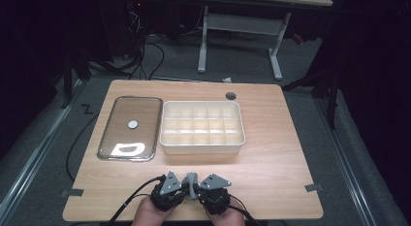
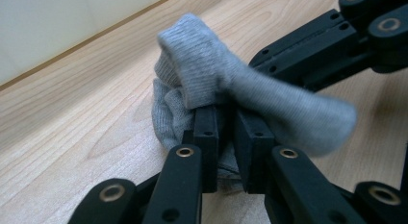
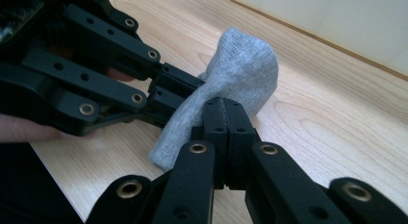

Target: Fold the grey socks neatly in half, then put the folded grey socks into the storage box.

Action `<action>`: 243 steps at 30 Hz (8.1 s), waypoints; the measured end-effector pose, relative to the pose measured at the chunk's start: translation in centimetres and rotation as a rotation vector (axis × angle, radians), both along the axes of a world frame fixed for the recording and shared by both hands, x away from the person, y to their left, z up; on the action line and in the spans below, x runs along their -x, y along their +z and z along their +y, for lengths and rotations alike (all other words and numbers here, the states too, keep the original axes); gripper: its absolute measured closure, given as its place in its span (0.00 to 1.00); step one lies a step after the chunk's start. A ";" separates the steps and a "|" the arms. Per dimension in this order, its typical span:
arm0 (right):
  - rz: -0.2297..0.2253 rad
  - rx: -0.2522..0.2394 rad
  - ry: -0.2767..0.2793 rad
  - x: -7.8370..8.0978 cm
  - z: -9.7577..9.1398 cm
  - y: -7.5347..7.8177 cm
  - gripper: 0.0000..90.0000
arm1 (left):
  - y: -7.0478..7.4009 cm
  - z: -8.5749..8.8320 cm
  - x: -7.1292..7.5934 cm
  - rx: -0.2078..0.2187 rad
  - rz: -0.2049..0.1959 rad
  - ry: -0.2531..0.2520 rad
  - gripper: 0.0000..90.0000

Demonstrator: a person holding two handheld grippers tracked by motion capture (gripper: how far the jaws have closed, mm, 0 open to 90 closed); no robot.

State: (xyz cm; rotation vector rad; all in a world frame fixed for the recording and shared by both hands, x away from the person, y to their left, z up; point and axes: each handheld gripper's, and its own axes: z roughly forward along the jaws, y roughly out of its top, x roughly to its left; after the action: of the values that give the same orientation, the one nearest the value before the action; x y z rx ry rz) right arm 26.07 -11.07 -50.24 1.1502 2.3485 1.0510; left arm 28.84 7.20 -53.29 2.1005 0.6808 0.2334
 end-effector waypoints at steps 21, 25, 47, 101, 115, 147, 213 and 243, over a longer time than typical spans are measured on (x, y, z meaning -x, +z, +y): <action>0.008 0.003 -0.033 -0.2 -1.5 -0.5 0.98 | 2.4 4.6 -0.9 0.217 0.037 0.069 0.78; 0.003 0.003 -0.032 -0.1 -1.6 -0.5 0.98 | 1.5 5.4 -1.9 0.117 0.079 0.140 0.84; -0.005 0.027 -0.011 -0.8 -1.0 0.1 0.97 | 0.7 0.2 -0.3 0.018 0.084 0.034 0.99; -0.046 -0.061 0.011 -0.4 -1.4 -2.0 1.00 | 0.1 -1.1 -2.5 0.126 0.028 0.037 1.00; -0.055 -0.032 0.017 2.4 -2.3 -0.7 1.00 | 0.1 -1.3 -2.4 0.105 0.007 0.037 1.00; 0.014 -0.097 0.028 -0.2 -3.2 1.3 0.83 | 0.1 -1.2 -2.3 0.097 0.007 0.038 1.00; 0.219 0.126 -0.033 -5.3 -5.6 3.8 0.78 | 0.4 11.3 -1.8 0.059 -0.073 0.243 0.58; 0.217 0.208 -0.161 -10.9 -9.8 11.3 0.78 | 0.6 11.5 -1.4 0.075 -0.067 0.228 0.45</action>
State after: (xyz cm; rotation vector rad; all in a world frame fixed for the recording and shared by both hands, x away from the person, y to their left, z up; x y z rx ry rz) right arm 36.95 -20.92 -38.96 1.4030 2.4069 0.6392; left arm 30.20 18.67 -52.64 1.9345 0.8760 0.3967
